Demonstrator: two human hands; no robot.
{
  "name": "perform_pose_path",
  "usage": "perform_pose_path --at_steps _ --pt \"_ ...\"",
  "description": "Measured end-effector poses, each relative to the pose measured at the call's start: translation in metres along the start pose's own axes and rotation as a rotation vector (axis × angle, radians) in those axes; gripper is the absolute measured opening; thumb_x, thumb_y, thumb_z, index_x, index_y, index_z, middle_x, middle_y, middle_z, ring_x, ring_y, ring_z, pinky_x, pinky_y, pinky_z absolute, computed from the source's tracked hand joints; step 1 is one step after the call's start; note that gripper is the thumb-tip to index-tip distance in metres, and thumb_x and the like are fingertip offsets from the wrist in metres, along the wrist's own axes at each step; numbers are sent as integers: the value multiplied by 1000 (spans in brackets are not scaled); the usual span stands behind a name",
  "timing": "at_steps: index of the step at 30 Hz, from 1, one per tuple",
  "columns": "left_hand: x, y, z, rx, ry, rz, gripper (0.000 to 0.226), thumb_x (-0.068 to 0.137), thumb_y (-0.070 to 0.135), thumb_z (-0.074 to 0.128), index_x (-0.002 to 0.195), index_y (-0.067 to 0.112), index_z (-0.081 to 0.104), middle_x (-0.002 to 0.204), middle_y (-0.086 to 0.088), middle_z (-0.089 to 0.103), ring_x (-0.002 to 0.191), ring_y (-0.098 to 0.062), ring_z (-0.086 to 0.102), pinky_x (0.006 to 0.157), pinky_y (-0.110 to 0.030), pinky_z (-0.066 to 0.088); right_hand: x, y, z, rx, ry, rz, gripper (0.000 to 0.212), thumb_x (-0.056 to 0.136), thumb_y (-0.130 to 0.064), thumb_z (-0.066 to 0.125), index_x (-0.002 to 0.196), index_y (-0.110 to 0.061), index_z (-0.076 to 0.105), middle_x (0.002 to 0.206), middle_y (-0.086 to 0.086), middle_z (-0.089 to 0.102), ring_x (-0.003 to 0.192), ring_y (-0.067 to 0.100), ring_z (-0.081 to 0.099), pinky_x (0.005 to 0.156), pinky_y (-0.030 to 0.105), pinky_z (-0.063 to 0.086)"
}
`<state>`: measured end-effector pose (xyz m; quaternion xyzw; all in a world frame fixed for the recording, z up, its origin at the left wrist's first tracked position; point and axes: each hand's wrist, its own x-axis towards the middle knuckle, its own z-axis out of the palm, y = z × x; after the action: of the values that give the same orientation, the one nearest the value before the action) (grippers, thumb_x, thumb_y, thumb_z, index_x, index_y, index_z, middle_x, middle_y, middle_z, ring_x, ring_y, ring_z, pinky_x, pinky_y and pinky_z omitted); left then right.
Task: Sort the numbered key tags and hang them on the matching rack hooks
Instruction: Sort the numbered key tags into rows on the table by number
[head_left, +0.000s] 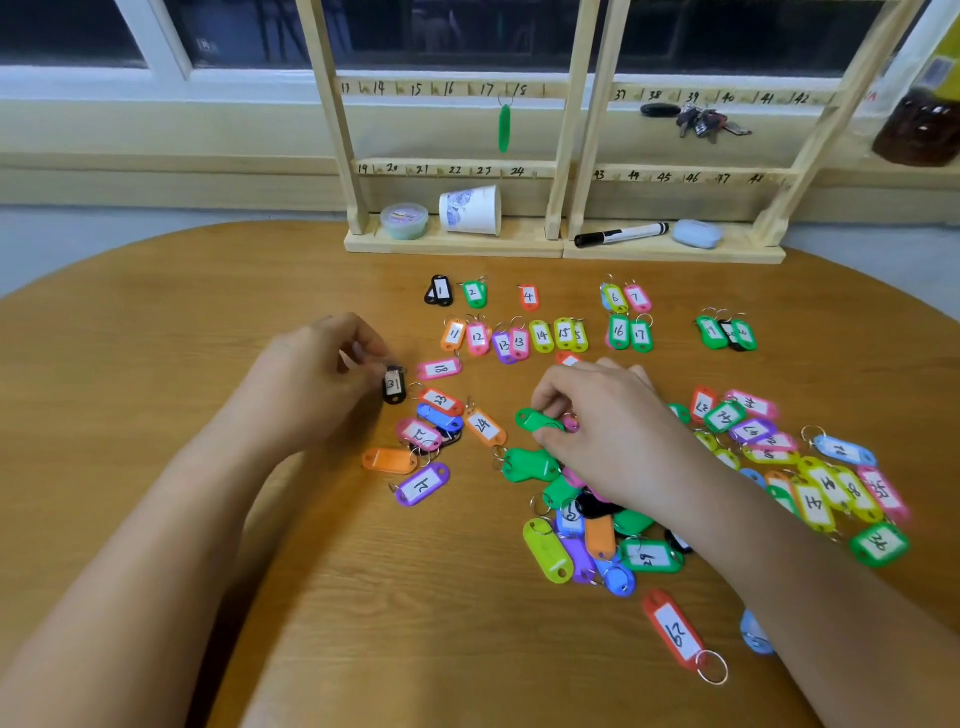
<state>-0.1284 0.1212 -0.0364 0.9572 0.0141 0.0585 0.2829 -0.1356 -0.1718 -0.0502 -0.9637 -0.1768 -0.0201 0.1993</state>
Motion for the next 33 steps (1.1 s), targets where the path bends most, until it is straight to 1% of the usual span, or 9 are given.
perform_pose_path --at_steps 6,11,15,17,19,21,26,28,33 --pt "2 -5 6 19 20 -42 5 96 31 76 99 29 72 96 12 68 85 0 60 65 -17 40 0 1 0 75 1 -38 23 87 -21 80 97 -36 66 93 -18 62 98 4 48 94 39 36" --pt "4 -6 7 12 -4 -61 11 93 39 78 97 32 71 96 13 68 87 -4 63 65 -22 41 2 2 5 71 61 -109 28 83 -16 84 85 -37 65 86 -19 57 92 3 46 83 34 30" --pt "1 -1 15 -30 -53 30 18 89 46 82 103 42 71 102 15 58 87 2 60 73 -14 42 2 2 5 60 41 -142 28 84 -17 85 86 -37 66 86 -19 57 91 2 47 81 32 27" --pt "0 1 19 -38 -113 100 19 89 49 81 105 46 74 106 15 56 96 1 58 78 -10 40 1 2 3 87 17 -146 26 85 -17 84 88 -37 68 85 -20 60 91 -1 48 82 32 29" --pt "0 -1 23 -21 -149 149 18 88 51 81 105 47 75 109 15 55 103 -3 55 83 -16 40 -1 2 2 104 -5 -143 23 87 -17 81 89 -37 69 85 -20 64 94 -3 51 88 34 34" --pt "0 0 25 -17 -161 163 17 88 52 80 104 47 76 109 15 55 105 -4 53 84 -14 38 -2 2 -1 129 3 -132 20 90 -16 74 90 -35 72 82 -20 66 94 0 55 95 35 39" --pt "0 2 23 -18 -222 167 17 89 48 82 104 43 76 111 18 53 106 0 53 81 -8 36 0 8 -5 240 149 -79 22 92 -8 69 93 -29 76 78 -22 61 86 5 59 87 28 45" --pt "-2 2 21 -29 -268 154 18 87 47 84 102 41 75 112 18 54 107 -1 54 84 -12 40 2 11 -6 241 169 -68 22 93 -8 68 96 -29 75 84 -24 61 88 3 58 89 27 44" --pt "-6 8 16 -92 -309 91 21 82 45 89 94 37 74 105 14 67 95 -6 63 88 -33 55 3 11 -2 157 81 -102 22 94 -15 72 102 -36 73 91 -22 62 97 4 51 99 37 39"
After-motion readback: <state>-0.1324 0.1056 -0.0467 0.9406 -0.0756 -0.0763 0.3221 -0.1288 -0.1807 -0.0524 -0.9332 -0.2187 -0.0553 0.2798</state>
